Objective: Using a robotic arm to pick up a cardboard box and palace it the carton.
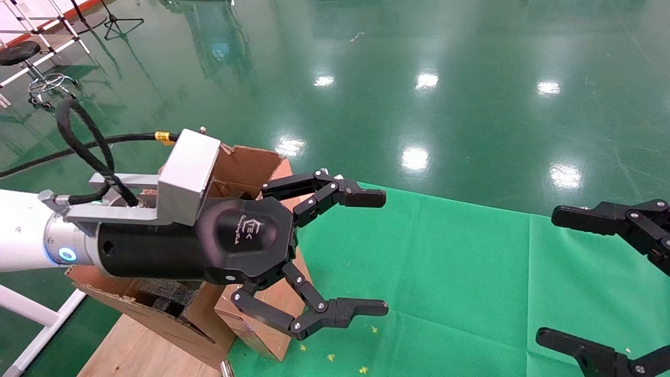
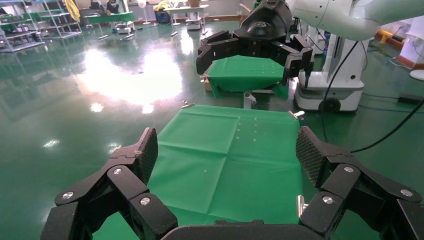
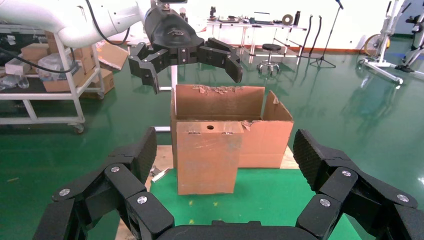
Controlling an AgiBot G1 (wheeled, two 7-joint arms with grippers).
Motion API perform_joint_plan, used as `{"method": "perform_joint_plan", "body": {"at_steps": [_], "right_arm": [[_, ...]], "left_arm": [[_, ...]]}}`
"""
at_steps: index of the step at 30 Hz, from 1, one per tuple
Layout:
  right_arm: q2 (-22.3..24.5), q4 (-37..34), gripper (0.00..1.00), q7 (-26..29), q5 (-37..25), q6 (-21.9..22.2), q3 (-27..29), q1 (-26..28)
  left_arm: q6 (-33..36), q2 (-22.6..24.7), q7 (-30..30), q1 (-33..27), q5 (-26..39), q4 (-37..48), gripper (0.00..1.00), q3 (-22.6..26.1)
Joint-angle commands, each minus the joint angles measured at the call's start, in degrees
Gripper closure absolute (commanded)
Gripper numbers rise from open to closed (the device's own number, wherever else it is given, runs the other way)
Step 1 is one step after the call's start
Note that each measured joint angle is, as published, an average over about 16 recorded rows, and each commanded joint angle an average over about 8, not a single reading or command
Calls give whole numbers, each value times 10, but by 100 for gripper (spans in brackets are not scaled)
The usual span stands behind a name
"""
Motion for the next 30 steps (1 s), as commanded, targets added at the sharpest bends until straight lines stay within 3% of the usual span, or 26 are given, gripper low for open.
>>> {"method": "perform_joint_plan", "body": {"at_steps": [1, 12, 15, 20, 21, 23, 30], "right_arm": [[0, 0, 0, 0, 0, 0, 0, 0], [0, 0, 0, 0, 0, 0, 0, 0], [0, 0, 23, 0, 0, 0, 0, 0], [0, 0, 86, 0, 0, 0, 0, 0], [0, 0, 92, 0, 0, 0, 0, 0], [0, 0, 100, 0, 0, 0, 0, 0], [0, 0, 100, 0, 0, 0, 0, 0]], "left_arm": [[0, 0, 0, 0, 0, 0, 0, 0], [0, 0, 0, 0, 0, 0, 0, 0], [0, 0, 0, 0, 0, 0, 0, 0], [-3, -7, 1, -5, 18, -8, 0, 4], [-6, -9, 0, -7, 26, -11, 0, 5], [-14, -15, -6, -11, 44, -17, 0, 10], [-42, -29, -51, -20, 92, -29, 0, 31]]}}
